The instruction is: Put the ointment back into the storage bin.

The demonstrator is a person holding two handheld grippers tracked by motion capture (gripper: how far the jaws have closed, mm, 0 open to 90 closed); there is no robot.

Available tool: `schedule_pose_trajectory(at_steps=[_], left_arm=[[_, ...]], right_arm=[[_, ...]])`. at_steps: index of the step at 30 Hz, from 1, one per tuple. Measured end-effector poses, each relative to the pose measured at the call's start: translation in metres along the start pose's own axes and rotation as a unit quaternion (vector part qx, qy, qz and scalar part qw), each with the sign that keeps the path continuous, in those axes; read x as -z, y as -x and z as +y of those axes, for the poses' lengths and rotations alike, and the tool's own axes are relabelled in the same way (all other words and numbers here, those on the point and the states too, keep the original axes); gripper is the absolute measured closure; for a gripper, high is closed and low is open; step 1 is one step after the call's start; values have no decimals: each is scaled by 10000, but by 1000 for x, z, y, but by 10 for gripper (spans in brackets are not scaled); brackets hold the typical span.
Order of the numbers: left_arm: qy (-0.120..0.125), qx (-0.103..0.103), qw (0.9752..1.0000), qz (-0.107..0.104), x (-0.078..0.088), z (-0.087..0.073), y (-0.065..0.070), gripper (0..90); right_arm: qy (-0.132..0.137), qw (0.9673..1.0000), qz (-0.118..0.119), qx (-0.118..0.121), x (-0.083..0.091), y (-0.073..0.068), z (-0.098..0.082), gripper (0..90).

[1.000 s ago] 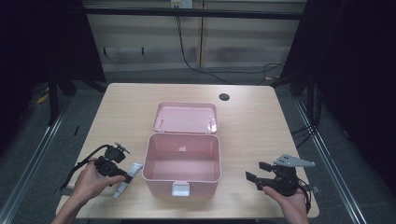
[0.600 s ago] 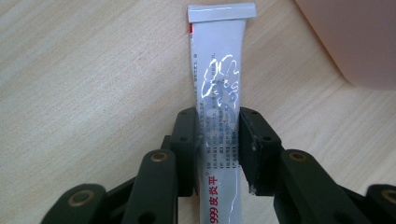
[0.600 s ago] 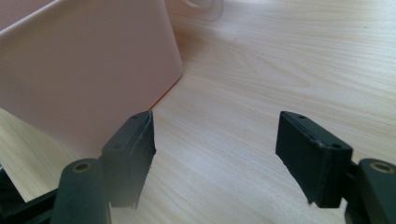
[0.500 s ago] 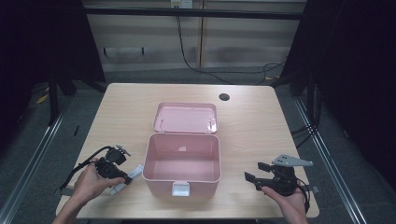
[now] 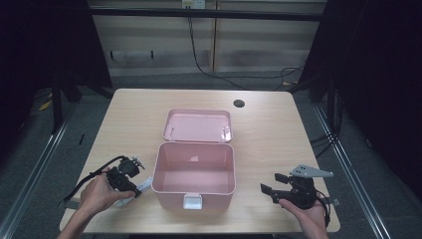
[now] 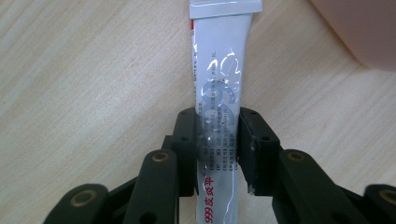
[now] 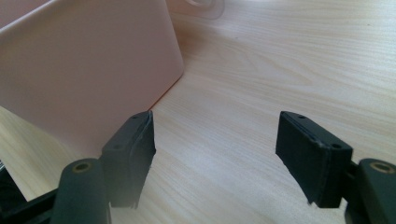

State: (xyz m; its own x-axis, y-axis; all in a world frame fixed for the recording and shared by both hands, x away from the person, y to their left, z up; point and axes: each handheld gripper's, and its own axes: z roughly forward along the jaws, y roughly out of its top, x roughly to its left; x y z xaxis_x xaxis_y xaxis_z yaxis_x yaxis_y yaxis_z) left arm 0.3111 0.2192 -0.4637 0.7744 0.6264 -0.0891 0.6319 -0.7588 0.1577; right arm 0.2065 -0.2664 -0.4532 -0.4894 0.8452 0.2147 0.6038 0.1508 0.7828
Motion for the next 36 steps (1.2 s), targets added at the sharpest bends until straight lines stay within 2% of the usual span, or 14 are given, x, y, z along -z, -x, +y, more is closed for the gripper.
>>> schedule_pose_trajectory(at_steps=[1,5,8,10,17,20,21,22,26,33,34,36], left_arm=[[-66,-60,10000,14,0,2,0,698],[-101,-39,9999,-32,0,3,-1,700],[-158,4,9999,-60,1,4,-2,702],[-178,103,9997,-89,1,4,-3,705],[-184,97,9997,-103,5,-1,-6,706],[24,117,9992,-376,13,-7,-10,706],[24,117,9992,-376,13,-7,-10,706],[136,193,9992,-325,16,-9,-11,706],[373,362,9973,-511,28,-17,-17,706],[602,291,9959,-617,42,-24,-17,706],[694,312,9946,-705,45,-26,-18,706],[742,290,9941,-731,48,-26,-19,706]], right_arm=[[0,10000,-8,2,0,0,0,281],[-1,10000,-2,-2,0,0,0,282],[9,10000,-10,-21,0,1,0,282],[3,10000,-12,-45,0,2,0,281],[-2,10000,-10,-57,0,2,0,281],[-4,10000,-10,-78,1,2,0,282],[-4,10000,-10,-78,1,2,0,282],[-2,10000,-8,-79,1,2,0,282],[-5,10000,-7,-82,1,2,0,281],[-4,10000,-13,-99,1,2,0,281],[-4,10000,-11,-96,1,2,0,280],[-3,10000,-8,-95,1,2,0,280]])
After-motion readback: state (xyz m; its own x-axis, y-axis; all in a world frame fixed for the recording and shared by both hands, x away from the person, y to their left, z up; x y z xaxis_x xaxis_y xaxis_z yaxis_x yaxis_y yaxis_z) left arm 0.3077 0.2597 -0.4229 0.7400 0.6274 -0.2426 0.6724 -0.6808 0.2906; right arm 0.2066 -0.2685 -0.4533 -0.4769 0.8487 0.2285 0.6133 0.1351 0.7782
